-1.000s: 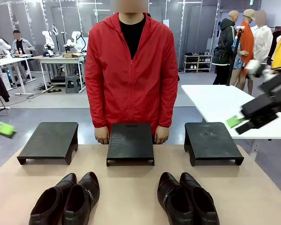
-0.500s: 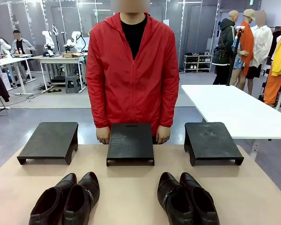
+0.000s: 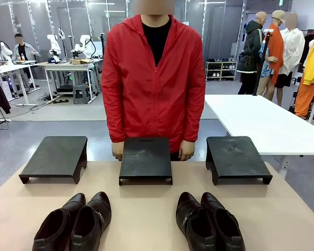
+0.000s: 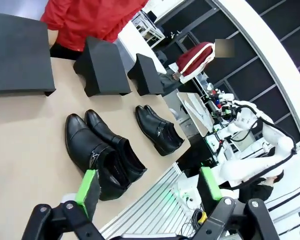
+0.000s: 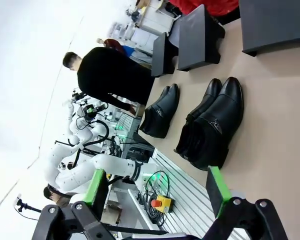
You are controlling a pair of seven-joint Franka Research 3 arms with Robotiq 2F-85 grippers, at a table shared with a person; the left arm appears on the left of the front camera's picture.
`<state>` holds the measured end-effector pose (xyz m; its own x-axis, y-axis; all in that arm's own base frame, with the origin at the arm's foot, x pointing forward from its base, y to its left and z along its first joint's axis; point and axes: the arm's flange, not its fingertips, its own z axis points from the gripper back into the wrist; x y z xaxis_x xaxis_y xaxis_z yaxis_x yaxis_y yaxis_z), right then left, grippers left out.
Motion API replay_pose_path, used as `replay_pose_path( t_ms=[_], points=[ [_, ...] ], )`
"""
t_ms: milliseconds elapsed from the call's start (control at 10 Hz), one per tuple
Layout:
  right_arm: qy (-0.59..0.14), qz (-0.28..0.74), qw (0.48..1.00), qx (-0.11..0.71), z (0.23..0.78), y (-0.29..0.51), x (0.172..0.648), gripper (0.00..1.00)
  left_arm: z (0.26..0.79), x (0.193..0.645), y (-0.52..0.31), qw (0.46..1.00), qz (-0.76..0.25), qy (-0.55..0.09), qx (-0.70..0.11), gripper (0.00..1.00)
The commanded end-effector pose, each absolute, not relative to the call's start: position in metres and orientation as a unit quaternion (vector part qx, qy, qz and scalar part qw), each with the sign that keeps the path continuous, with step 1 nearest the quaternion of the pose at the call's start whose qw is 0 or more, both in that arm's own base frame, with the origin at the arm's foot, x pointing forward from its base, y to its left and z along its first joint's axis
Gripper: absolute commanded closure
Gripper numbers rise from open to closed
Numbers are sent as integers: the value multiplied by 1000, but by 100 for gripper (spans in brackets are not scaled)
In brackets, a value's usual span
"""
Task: Place the shoes on the stand as instructed by the person.
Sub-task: Pick up one pair of Shoes and place it on the Shoes Stand indicated by the person.
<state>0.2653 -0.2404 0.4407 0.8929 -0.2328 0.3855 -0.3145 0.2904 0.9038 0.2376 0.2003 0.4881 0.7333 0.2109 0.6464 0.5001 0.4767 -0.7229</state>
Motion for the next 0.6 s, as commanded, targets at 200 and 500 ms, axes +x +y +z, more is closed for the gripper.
replay_pose_path(
  t_ms=[200, 500],
  points=[
    [-244, 33, 765, 595, 436, -244, 269, 0, 504, 241, 193, 788, -95, -342, -503, 0],
    [-228, 22, 762, 605, 430, -244, 266, 0, 497, 239, 194, 790, -95, -350, -495, 0]
  ],
)
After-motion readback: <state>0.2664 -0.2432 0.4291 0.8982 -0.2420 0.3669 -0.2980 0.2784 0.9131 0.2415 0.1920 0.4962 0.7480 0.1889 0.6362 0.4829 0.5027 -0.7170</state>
